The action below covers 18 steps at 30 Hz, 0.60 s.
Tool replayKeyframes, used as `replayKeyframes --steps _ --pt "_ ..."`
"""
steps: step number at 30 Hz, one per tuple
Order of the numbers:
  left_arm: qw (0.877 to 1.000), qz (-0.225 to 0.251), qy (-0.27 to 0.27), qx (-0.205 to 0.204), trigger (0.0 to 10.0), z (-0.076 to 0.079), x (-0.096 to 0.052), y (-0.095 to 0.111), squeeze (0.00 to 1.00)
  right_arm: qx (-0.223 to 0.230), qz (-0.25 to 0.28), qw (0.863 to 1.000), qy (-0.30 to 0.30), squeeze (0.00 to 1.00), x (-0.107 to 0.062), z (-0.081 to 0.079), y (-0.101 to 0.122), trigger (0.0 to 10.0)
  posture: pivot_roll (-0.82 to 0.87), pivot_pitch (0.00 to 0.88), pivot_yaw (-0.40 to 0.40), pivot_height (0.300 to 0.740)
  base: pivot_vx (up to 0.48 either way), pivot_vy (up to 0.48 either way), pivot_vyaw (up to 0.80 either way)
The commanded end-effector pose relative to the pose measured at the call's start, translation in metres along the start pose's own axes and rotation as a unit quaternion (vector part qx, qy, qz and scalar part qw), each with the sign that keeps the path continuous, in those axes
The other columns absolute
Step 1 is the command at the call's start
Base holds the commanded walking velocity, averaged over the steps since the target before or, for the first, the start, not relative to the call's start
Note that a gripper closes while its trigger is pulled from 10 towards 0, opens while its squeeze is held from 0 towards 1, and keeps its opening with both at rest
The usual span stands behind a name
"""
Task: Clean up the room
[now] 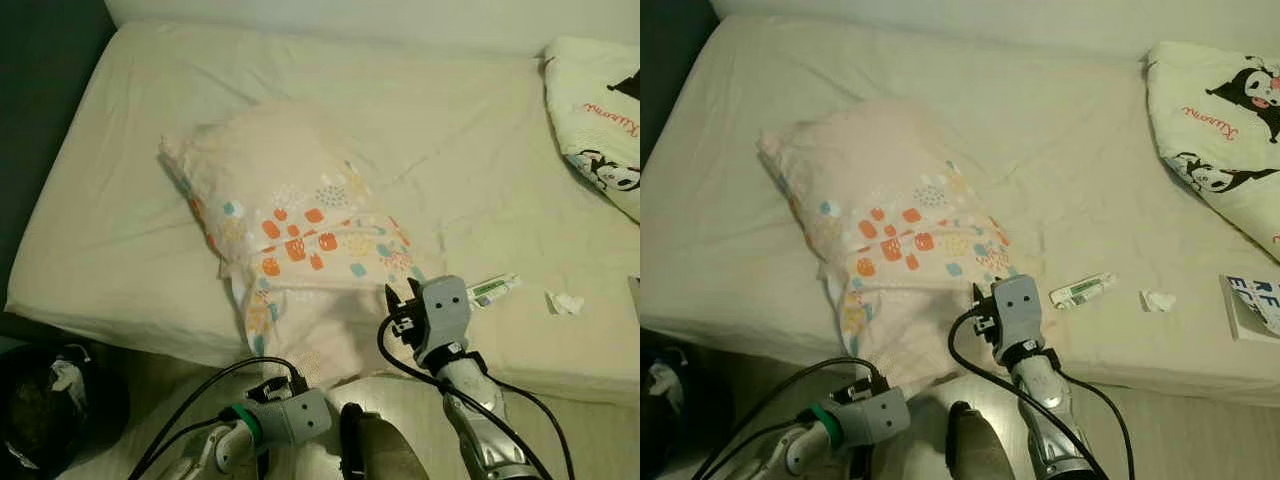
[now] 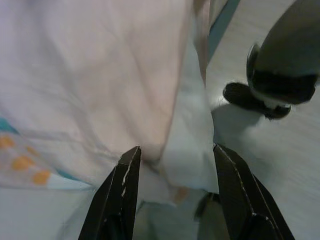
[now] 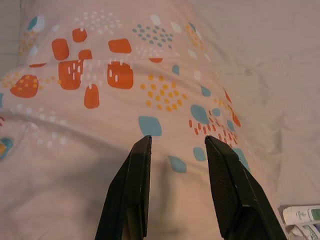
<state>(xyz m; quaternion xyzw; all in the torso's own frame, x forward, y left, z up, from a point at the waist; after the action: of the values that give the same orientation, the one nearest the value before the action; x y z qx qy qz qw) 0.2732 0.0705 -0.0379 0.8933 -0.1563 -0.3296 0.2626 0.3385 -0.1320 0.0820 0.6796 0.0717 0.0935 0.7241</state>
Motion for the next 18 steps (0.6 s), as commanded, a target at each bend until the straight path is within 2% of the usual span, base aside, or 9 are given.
replayKeyframes --steps 1,2,3,5,9,14,15,18 --pt "1.0 -0.014 -0.018 0.002 10.0 0.018 -0.002 -0.008 0.0 0.006 -0.02 1.0 -0.003 0.0 -0.007 0.0 -0.011 10.0 -0.07 0.34 0.008 0.74 0.0 0.0 0.0" --pt "1.0 -0.018 0.006 0.004 10.0 0.013 0.003 -0.007 0.0 0.006 -0.021 1.0 -0.002 0.0 -0.007 0.0 -0.011 10.0 -0.07 0.341 0.006 0.74 0.0 0.0 0.0" --pt "1.0 -0.018 0.006 0.004 10.0 0.013 0.003 -0.007 0.0 0.006 -0.021 1.0 -0.002 0.0 -0.007 0.0 -0.011 10.0 -0.07 0.341 0.006 0.74 0.0 0.0 0.0" --pt "0.999 -0.03 0.043 -0.003 10.0 0.002 0.007 -0.008 0.0 0.006 -0.021 1.0 -0.002 0.0 -0.007 0.0 -0.011 10.0 -0.08 0.343 0.005 0.74 0.0 0.0 0.0" --pt "0.995 -0.05 0.088 -0.002 10.0 -0.012 0.01 -0.012 0.0 0.006 -0.02 1.0 -0.001 0.0 -0.007 0.0 -0.009 10.0 -0.08 0.343 0.003 0.74 0.0 0.0 0.0" --pt "0.992 -0.07 0.106 0.0 10.0 -0.015 0.009 -0.021 0.0 0.005 -0.019 1.0 -0.001 0.0 -0.007 0.0 -0.007 10.0 -0.09 0.34 0.001 0.74 0.0 0.0 0.0" --pt "0.99 -0.085 0.109 0.008 10.0 -0.012 0.007 -0.029 0.0 0.004 -0.019 1.0 -0.002 0.0 -0.007 0.001 -0.007 10.0 -0.09 0.337 0.002 0.74 0.0 0.0 0.0" --pt "0.989 -0.097 0.112 0.014 10.0 -0.008 0.005 -0.036 0.0 0.004 -0.019 1.0 -0.003 0.0 -0.008 0.002 -0.007 10.0 -0.1 0.333 0.002 0.74 0.0 0.0 0.0"
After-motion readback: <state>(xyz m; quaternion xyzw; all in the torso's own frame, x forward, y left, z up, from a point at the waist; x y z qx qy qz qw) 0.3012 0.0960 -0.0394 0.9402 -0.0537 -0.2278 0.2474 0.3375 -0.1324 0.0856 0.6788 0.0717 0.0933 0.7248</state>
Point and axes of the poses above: a point about 5 cm out from each wrist's last joint towards the gripper, its own x axis pointing out of the wrist towards the gripper, its own y axis along the axis of the wrist's last joint, z = x × y, the point moved 6 cm from there along x, pointing out of the wrist towards the gripper, and after that the axes turned 4 degrees about x, right-handed, at the moved point
